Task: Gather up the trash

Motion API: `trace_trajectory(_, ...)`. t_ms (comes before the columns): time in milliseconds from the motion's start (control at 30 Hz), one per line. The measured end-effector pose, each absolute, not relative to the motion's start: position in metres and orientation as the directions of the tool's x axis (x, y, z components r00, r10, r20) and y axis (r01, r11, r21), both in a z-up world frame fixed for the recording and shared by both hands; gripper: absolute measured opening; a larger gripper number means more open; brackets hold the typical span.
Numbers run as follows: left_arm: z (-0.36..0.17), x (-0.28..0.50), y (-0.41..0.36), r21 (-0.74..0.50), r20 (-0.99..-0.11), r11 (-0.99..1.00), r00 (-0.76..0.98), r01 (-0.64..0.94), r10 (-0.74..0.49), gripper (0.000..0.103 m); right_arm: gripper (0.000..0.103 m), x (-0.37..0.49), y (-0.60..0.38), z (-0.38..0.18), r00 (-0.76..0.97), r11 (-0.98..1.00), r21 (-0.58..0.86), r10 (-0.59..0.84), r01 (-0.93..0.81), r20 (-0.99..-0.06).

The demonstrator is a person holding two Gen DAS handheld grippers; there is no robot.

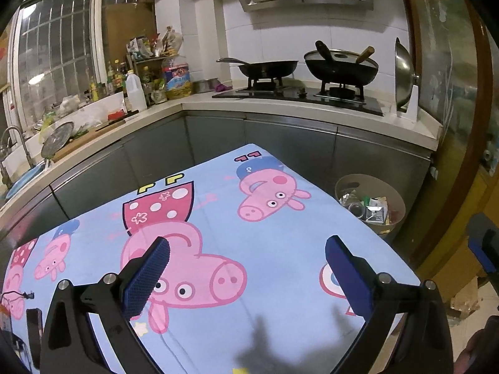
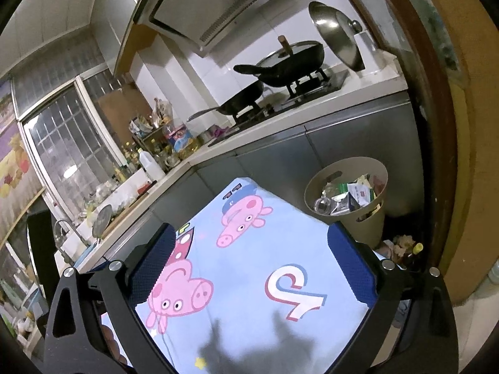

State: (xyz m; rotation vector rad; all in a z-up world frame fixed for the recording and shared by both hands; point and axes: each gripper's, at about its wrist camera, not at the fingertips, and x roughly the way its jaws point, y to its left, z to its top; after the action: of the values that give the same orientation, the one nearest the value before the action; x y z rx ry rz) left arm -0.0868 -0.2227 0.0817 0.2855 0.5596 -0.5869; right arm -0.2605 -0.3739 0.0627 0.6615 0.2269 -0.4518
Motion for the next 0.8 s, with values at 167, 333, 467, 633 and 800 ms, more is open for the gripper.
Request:
trace_trajectory(167,0.082,-0.088,-0.225,0.109,-0.572,0.791,0.688,0.602,-0.446,0.099,0.097,-0.261,-0.375,0.062,0.88,0.692,0.546,-0.33,0.471,-0.341)
trace_trajectory(333,0.084,-0.088,-0.228,0.107,-0.575,0.795,0.69,0.597,-0.44,0.099,0.097,-0.261,-0.377,0.059,0.879,0.684,0.554,-0.331,0.474,-0.344)
trace_trajectory(467,0.082,-0.09,-0.233,0.127,-0.579,0.799,0.698,0.587,-0.421,0.099,0.097,-0.265,-0.379,0.057,0.879,0.672,0.567,-0.333,0.476,-0.342)
trace_trajectory(633,0.081,-0.09,-0.237,0.134,-0.578,0.803,0.704,0.58,-0.413,0.099,0.097,-0.268,-0.382,0.054,0.878,0.665,0.575,-0.334,0.477,-0.342)
trace_trajectory(800,0.076,-0.089,-0.236,0.137,-0.595,0.811,0.701,0.569,-0.392,0.099,0.097,-0.268,-0.384,0.049,0.878,0.655,0.586,-0.329,0.477,-0.347)
